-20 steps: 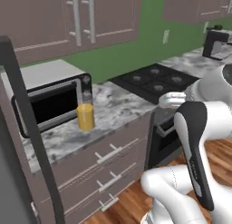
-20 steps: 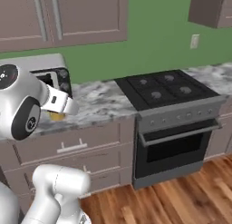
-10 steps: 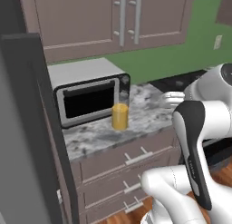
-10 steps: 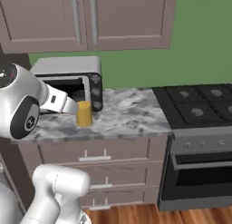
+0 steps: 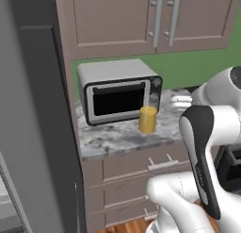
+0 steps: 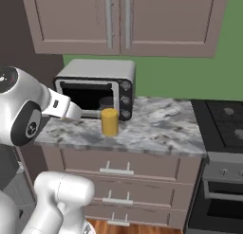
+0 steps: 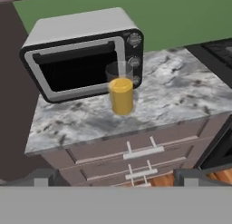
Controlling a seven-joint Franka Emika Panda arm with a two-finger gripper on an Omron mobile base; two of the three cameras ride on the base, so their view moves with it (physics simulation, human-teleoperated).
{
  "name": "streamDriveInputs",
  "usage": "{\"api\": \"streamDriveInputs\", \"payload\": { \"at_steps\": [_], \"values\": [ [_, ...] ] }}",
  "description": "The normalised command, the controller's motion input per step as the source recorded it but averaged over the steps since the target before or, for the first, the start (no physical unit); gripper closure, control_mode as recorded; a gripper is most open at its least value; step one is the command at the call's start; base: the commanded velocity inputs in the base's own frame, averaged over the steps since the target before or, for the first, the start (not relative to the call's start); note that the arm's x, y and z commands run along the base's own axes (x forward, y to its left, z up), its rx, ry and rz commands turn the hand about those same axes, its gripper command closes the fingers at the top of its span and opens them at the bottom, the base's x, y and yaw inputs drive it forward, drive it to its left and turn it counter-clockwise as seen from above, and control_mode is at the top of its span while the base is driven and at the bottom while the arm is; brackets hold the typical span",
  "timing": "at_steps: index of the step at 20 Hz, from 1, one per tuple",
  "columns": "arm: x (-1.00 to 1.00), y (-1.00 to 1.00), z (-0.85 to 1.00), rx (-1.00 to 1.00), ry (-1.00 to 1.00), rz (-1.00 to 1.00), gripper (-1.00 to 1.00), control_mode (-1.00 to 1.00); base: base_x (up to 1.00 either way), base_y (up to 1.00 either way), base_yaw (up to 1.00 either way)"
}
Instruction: Move the kiwi and jam from the top shelf to the second highest shelf to make space. Then, place the pitcher from the counter on the cleared top shelf.
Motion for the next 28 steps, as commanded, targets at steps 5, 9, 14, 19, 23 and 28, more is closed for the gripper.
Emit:
{"api": "streamDriveInputs", "payload": {
  "at_steps": [5, 9, 14, 19, 23, 28],
  "values": [
    [0.0, 0.0, 0.0, 0.0, 0.0, 0.0, -1.0, 1.0, 0.35, 0.04, 0.19],
    [0.0, 0.0, 0.0, 0.0, 0.0, 0.0, -1.0, 1.0, 0.43, 0.07, 0.11],
    [0.0, 0.0, 0.0, 0.0, 0.0, 0.0, -1.0, 1.0, 0.3, 0.02, 0.08],
    [0.0, 0.0, -0.11, -0.01, 0.0, -0.01, -1.0, -1.0, 0.01, 0.0, 0.0],
    [0.14, 0.0, -0.26, 0.0, -0.03, -0.16, -1.0, -1.0, 0.0, 0.0, 0.0],
    [0.38, -0.01, -0.36, 0.0, -0.01, -0.2, -1.0, -1.0, 0.0, 0.0, 0.0]
  ]
}}
